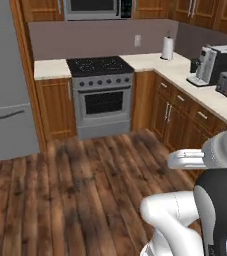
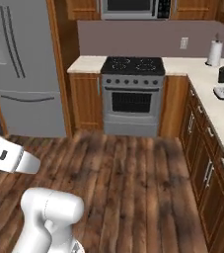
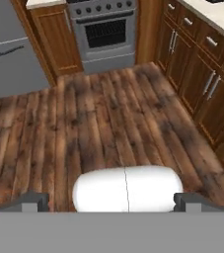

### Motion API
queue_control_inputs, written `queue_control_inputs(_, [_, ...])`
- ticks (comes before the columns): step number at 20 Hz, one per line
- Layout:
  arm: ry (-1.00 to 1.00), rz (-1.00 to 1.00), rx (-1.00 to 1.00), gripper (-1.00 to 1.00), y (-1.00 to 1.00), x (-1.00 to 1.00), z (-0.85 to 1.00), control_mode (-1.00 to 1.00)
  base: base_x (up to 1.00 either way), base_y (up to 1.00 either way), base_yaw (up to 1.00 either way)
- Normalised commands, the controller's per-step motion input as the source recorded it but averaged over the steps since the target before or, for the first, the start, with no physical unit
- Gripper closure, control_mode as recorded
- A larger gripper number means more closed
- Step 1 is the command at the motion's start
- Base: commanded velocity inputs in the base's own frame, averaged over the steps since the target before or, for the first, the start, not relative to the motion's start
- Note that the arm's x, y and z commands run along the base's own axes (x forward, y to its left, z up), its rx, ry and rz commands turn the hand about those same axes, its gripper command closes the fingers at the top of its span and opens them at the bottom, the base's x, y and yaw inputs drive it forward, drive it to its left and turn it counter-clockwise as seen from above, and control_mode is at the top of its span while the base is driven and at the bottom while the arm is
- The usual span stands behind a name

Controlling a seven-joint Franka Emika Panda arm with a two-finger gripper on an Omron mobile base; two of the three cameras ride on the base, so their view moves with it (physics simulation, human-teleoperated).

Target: Pick the teapot and cup and place them in the sink. Then turn on the water.

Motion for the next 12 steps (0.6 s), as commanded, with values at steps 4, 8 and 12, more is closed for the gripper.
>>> queue_control_inputs(4, [0.00,0.00,0.00,-1.00,0.00,0.00,0.00,1.00,-0.33,-0.30,0.95])
queue_control_inputs(8, [0.00,0.00,0.00,-1.00,0.00,0.00,0.00,1.00,-0.33,-0.29,0.94])
queue_control_inputs(12, [0.00,0.00,0.00,-1.00,0.00,0.00,0.00,1.00,-0.30,-0.26,0.91])
